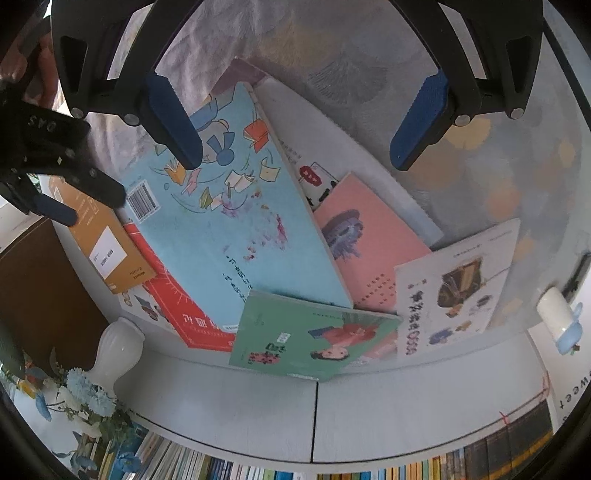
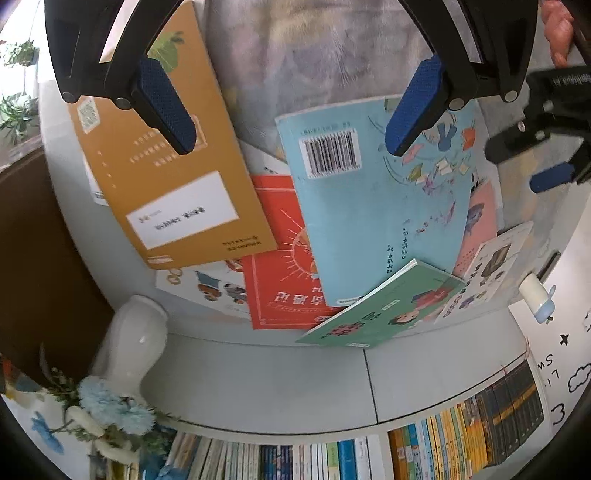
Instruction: Organize books
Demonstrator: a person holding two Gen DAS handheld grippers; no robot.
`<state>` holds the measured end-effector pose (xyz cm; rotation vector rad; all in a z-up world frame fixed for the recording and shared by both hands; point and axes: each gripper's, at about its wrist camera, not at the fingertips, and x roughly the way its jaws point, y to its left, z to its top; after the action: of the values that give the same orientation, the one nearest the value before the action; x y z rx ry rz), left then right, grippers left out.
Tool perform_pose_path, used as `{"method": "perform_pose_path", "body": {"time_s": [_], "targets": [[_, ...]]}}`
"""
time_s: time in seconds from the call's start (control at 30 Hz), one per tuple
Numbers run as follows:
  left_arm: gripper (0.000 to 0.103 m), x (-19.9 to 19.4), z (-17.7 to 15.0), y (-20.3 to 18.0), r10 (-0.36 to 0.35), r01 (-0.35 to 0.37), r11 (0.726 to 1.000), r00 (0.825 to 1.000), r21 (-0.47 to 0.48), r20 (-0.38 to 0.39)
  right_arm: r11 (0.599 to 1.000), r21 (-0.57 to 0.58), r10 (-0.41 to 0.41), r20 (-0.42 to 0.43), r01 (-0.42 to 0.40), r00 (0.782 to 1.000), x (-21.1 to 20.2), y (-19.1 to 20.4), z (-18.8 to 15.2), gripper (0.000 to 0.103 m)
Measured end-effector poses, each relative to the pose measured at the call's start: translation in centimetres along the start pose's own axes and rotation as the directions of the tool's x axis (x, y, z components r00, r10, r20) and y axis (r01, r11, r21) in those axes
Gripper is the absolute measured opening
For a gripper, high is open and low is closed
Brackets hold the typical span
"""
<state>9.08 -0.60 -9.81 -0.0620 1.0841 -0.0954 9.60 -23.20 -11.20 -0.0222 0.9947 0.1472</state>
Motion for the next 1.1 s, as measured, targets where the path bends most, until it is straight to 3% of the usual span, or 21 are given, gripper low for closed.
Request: {"method": "perform_pose_path", "body": {"time_s": [0.2,0.3,0.53,0.63,0.7,0.83,0.93,1.1], "targets": [[0.074,1.6,0.2,-0.2,-0.001,0.002,1.0,1.0,0.016,-0.022,0.999,0.016,0.049,-0.058,-0.048,0.997,2.7,0.1,1.2,0.077],[0.07,2.4,0.3,-0.1,-0.013,0.013,1.0,0.999,0.013,-0.036,0.998,0.026,0.057,-0.088,-0.055,0.994,4.1,0.0,1.8,0.066],[0.069,3.7,0.1,-0.1,-0.066,0.066,0.998,0.996,-0.007,-0.061,0.991,0.031,0.135,-0.121,-0.132,0.983,5.5,0.2,2.4,0.066],[0.068,3.7,-0.1,-0.8,-0.092,0.094,0.995,0.993,0.032,-0.072,0.985,-0.014,0.17,-0.141,-0.173,0.975,5.4,1.5,2.1,0.066],[0.071,3.6,-0.5,-1.6,-0.068,0.074,0.994,0.995,0.082,-0.072,0.98,-0.022,0.191,-0.155,-0.197,0.969,5.3,2.1,1.5,0.063],[0.071,3.1,-1.8,-1.6,-0.08,0.087,0.993,0.993,0.084,-0.084,0.975,0.02,0.221,-0.166,-0.221,0.961,4.4,2.0,-0.2,0.063],[0.07,2.3,-3.2,-2.1,-0.112,0.122,0.987,0.989,0.108,-0.099,0.953,0.095,0.3,-0.18,-0.287,0.937,3.1,0.7,-2.3,0.062],[0.07,1.0,-6.6,-3.9,-0.159,0.197,0.959,0.969,0.201,-0.191,0.945,0.113,0.324,-0.235,-0.306,0.916,0.3,-0.3,-7.2,0.062]]}}
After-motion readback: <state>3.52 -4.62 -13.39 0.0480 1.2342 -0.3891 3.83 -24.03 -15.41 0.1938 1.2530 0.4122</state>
